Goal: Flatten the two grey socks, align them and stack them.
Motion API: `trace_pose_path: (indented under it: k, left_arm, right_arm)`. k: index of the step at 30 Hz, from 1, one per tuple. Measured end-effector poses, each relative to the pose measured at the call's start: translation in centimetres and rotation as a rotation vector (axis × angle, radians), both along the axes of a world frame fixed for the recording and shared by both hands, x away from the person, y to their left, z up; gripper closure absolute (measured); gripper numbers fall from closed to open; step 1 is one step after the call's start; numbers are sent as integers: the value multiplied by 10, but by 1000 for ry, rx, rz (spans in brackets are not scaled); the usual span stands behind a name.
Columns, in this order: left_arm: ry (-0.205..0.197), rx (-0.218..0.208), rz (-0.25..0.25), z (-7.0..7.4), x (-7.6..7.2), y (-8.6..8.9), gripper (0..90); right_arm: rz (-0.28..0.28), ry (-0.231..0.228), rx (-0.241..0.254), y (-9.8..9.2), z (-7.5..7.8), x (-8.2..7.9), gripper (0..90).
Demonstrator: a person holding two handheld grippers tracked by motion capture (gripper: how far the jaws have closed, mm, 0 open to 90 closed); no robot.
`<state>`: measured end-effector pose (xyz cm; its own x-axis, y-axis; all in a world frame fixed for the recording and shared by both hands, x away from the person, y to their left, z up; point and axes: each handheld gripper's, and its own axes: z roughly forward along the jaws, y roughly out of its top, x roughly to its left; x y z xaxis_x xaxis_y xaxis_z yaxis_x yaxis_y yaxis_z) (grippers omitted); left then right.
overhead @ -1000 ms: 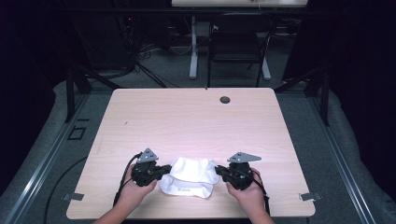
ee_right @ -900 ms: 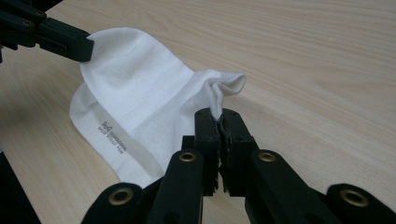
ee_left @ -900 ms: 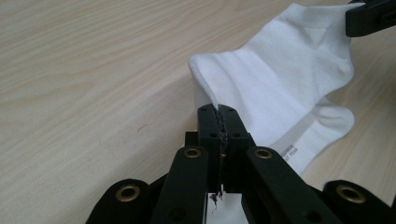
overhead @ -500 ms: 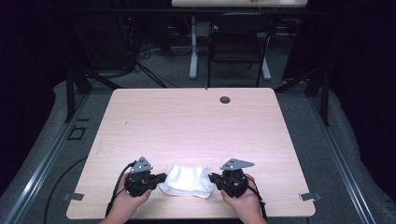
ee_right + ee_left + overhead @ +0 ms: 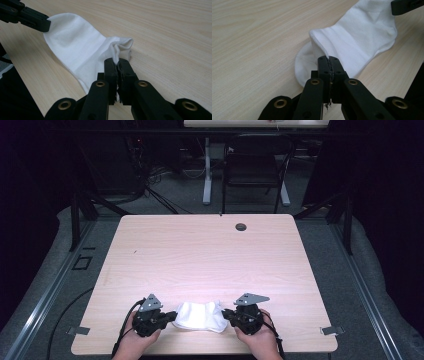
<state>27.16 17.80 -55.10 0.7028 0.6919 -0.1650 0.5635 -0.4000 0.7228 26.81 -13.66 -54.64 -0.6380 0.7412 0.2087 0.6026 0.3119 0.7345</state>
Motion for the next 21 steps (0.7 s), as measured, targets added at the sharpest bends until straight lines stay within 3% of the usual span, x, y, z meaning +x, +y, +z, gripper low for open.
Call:
trace_pose_path:
  k: [21]
  left_arm:
    - [21,29,11,-10,5,3,888]
  right_arm:
    - [7,26,-22,0,-6,1,868]
